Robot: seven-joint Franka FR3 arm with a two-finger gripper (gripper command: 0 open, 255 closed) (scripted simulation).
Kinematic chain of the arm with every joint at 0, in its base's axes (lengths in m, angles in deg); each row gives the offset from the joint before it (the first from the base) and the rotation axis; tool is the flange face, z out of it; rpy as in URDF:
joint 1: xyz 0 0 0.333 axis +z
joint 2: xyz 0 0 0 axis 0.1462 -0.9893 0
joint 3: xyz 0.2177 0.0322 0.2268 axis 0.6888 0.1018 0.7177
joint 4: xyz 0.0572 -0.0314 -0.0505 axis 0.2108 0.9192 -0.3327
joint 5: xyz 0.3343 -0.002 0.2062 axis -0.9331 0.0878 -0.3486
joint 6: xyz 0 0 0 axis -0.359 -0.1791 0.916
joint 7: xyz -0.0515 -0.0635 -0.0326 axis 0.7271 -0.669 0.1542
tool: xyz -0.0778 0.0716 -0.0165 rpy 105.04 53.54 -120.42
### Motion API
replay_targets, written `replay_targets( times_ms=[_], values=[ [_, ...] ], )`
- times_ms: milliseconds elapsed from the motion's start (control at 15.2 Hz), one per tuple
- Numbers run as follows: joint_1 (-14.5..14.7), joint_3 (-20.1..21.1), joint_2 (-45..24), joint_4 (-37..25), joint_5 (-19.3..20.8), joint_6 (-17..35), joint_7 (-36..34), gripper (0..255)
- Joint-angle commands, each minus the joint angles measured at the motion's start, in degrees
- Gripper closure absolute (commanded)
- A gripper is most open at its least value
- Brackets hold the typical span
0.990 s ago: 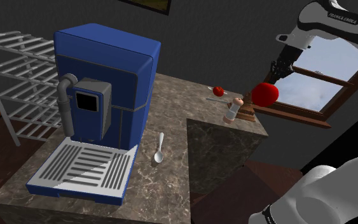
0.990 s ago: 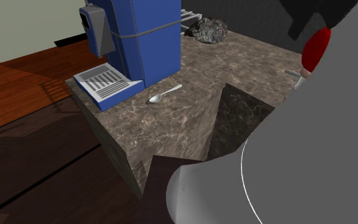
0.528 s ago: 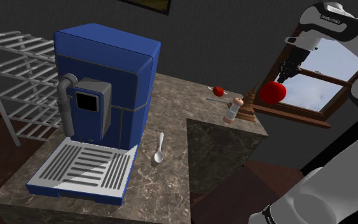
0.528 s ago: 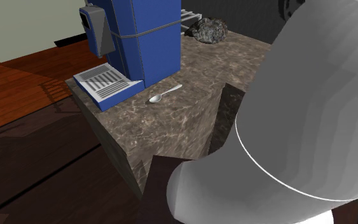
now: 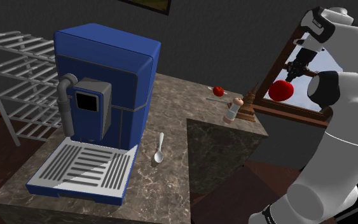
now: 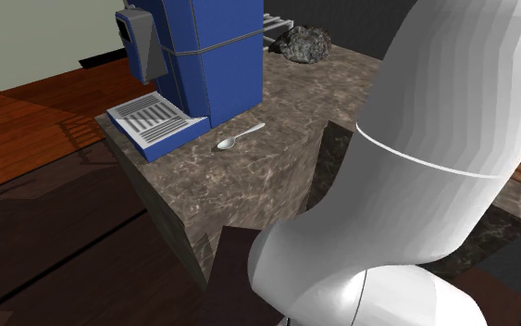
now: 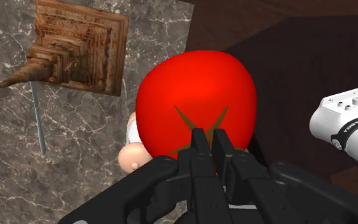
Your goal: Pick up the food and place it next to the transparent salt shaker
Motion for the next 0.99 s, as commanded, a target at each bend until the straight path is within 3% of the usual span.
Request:
replay_targets(
  times_ms=[0, 396, 924],
  values=[
    [-2.1, 0.1, -2.2, -1.7, -1.5, 0.0, 1.4, 255],
    [1.6, -0.2, 1.2, 7.9, 1.1, 6.7, 0.8, 255],
    [4.4, -0.2, 4.1, 17.6, 3.2, 14.2, 0.2, 255]
  ],
)
